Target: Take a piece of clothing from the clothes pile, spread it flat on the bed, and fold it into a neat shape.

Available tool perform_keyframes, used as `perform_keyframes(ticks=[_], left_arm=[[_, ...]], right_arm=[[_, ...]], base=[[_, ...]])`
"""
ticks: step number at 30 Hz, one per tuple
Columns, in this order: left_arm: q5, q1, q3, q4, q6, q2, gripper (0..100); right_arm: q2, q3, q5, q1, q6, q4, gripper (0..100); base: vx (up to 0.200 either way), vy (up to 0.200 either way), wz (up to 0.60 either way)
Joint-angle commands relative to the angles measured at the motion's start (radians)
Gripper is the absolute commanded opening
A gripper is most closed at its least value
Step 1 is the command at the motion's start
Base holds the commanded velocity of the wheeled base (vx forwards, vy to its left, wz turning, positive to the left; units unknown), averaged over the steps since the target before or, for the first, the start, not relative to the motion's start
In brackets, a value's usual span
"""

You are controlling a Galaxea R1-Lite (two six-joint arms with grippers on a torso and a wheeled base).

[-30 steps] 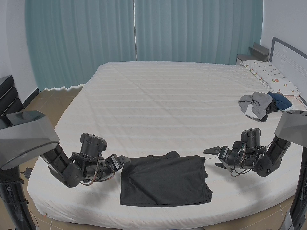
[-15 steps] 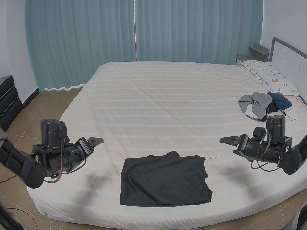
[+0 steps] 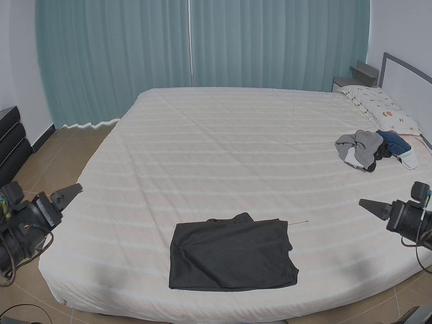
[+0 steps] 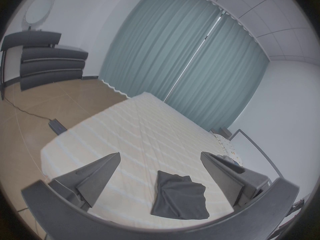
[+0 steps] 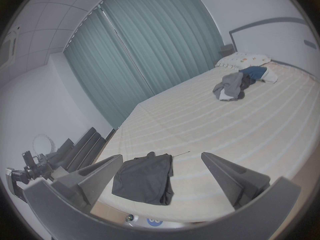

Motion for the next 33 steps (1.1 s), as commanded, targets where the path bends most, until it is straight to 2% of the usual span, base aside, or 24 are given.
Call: perform_keyframes(ticks=[1, 2, 8, 11, 14, 17, 19, 22, 25, 29, 32, 33], left_arm=[[0.116, 0.063, -0.029, 0.395, 0.140, -0.590, 100], [0.115, 0.110, -0.025, 0.424, 0.157, -0.642, 100], [0.115, 0.187, -0.025, 0.536, 0.269, -0.805, 100], [0.104, 0.244, -0.017, 0.601, 0.331, -0.889, 100], [0.095, 0.254, 0.003, 0.610, 0.372, -0.957, 100], [0.089, 0.261, 0.018, 0.602, 0.374, -0.964, 100], [0.089, 0.261, 0.018, 0.602, 0.374, -0.964, 100], [0.085, 0.261, 0.018, 0.601, 0.372, -0.964, 100], [0.059, 0.261, 0.018, 0.599, 0.375, -0.964, 100], [0.070, 0.262, 0.044, 0.593, 0.380, -0.964, 100], [0.099, 0.262, 0.083, 0.559, 0.378, -0.964, 100], [0.127, 0.261, 0.126, 0.504, 0.381, -0.964, 100]], right_arm=[[-0.666, 0.049, -0.041, -0.064, -0.174, 0.438, 100], [-0.746, 0.040, -0.041, -0.067, -0.204, 0.527, 100], [-0.883, 0.023, -0.041, -0.108, -0.250, 0.708, 100], [-0.915, 0.030, -0.041, -0.126, -0.260, 0.725, 100], [-0.978, 0.043, -0.039, -0.110, -0.283, 0.727, 100], [-1.044, 0.061, -0.041, -0.094, -0.327, 0.728, 100], [-1.044, 0.061, -0.041, -0.094, -0.327, 0.728, 100], [-1.108, 0.086, -0.041, -0.126, -0.362, 0.731, 100], [-1.110, 0.101, -0.094, -0.126, -0.375, 0.704, 100], [-1.110, 0.156, -0.121, -0.126, -0.381, 0.645, 100], [-1.110, 0.236, -0.122, -0.126, -0.399, 0.495, 100], [-1.110, 0.288, -0.124, -0.126, -0.445, 0.394, 100]], base=[[0.000, 0.000, 0.00], [0.000, 0.000, 0.00], [0.000, 0.000, 0.00], [0.000, 0.000, 0.00], [0.000, 0.000, 0.00], [0.000, 0.000, 0.00], [0.000, 0.000, 0.00], [0.000, 0.000, 0.00], [0.000, 0.000, 0.00], [0.000, 0.000, 0.00], [0.000, 0.000, 0.00], [0.000, 0.000, 0.00]])
